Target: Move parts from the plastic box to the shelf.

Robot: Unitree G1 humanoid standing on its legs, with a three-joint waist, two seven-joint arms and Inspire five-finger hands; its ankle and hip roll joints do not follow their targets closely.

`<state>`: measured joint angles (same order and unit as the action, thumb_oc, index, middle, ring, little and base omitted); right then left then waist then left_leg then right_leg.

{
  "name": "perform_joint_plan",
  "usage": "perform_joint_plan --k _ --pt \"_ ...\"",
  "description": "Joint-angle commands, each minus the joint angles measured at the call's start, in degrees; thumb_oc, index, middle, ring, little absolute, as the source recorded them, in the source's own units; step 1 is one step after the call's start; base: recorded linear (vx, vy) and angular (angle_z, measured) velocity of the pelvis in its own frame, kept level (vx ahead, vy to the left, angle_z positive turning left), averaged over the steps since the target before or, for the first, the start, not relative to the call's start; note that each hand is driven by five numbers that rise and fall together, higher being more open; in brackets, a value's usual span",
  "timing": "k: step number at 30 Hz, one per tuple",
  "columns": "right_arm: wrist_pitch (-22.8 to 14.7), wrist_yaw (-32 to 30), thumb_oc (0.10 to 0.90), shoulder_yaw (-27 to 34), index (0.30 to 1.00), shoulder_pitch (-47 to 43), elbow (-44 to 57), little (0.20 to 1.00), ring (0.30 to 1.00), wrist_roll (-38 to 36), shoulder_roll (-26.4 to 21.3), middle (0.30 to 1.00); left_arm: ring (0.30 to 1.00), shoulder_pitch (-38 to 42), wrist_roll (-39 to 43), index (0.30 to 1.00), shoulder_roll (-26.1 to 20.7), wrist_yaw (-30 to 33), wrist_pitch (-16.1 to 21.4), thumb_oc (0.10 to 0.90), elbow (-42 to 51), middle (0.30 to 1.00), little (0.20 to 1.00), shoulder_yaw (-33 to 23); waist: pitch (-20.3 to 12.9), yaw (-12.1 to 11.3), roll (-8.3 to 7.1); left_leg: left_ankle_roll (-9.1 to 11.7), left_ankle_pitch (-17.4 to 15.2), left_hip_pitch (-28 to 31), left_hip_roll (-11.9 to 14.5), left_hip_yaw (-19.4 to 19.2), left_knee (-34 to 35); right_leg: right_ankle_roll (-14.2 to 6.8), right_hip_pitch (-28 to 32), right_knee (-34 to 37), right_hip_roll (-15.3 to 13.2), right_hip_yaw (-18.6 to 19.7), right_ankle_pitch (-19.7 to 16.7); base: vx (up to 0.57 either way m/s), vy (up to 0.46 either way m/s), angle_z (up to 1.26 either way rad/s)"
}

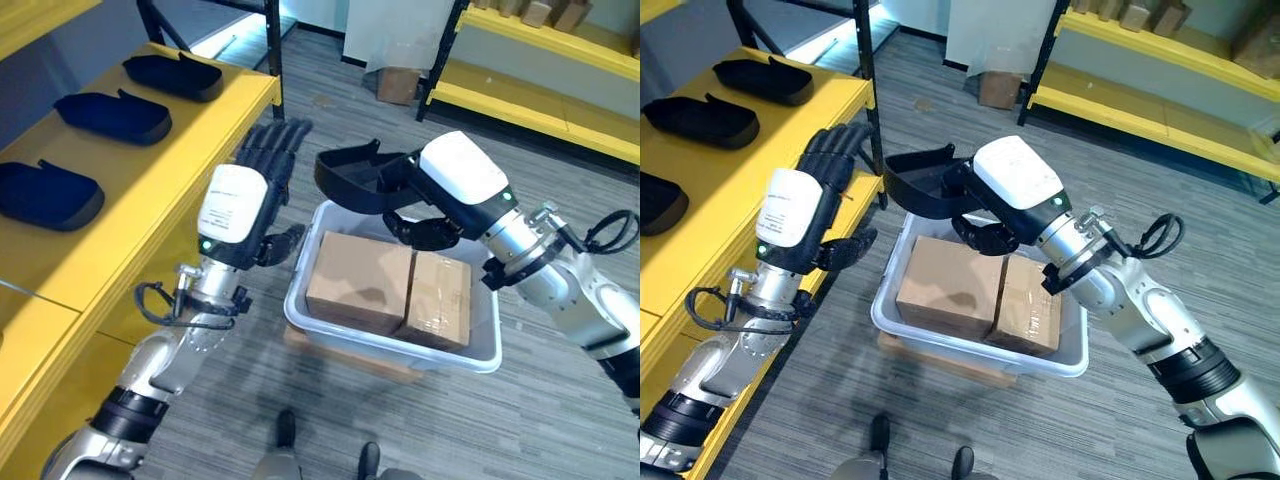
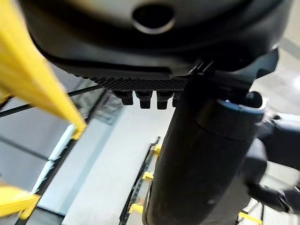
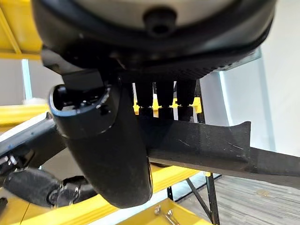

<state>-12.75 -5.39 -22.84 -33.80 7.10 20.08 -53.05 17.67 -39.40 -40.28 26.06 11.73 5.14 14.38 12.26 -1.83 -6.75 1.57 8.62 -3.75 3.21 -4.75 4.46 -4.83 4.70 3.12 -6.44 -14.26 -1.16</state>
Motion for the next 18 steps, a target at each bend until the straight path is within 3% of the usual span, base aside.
perform_joint_plan --k 1,18 --pt "-0.9 -5.9 0.400 0.8 0.300 -4.7 1.7 0.300 0.300 -4.5 4.0 0.300 1.000 5.6 -4.2 1.000 -0.2 5.5 0.8 0.900 1.5 1.000 1.000 3.5 -11.6 -0.7 -1.31 3.8 -3.4 3.4 6.2 -2.9 0.5 -5.2 -1.4 -2.3 -4.3 2.1 -3.6 0.00 -0.004 -0.09" --pt "-0.4 -7.6 0.400 -2.9 0.300 -8.3 -0.6 0.300 0.300 -4.5 8.4 0.300 1.000 10.8 -8.8 1.000 0.6 6.1 0.8 0.900 3.0 1.000 1.000 9.7 -11.9 0.4 -1.27 3.6 -3.8 4.6 6.7 -3.9 0.5 -4.8 -1.4 -2.1 -3.8 3.6 -3.6 0.00 0.000 -0.04"
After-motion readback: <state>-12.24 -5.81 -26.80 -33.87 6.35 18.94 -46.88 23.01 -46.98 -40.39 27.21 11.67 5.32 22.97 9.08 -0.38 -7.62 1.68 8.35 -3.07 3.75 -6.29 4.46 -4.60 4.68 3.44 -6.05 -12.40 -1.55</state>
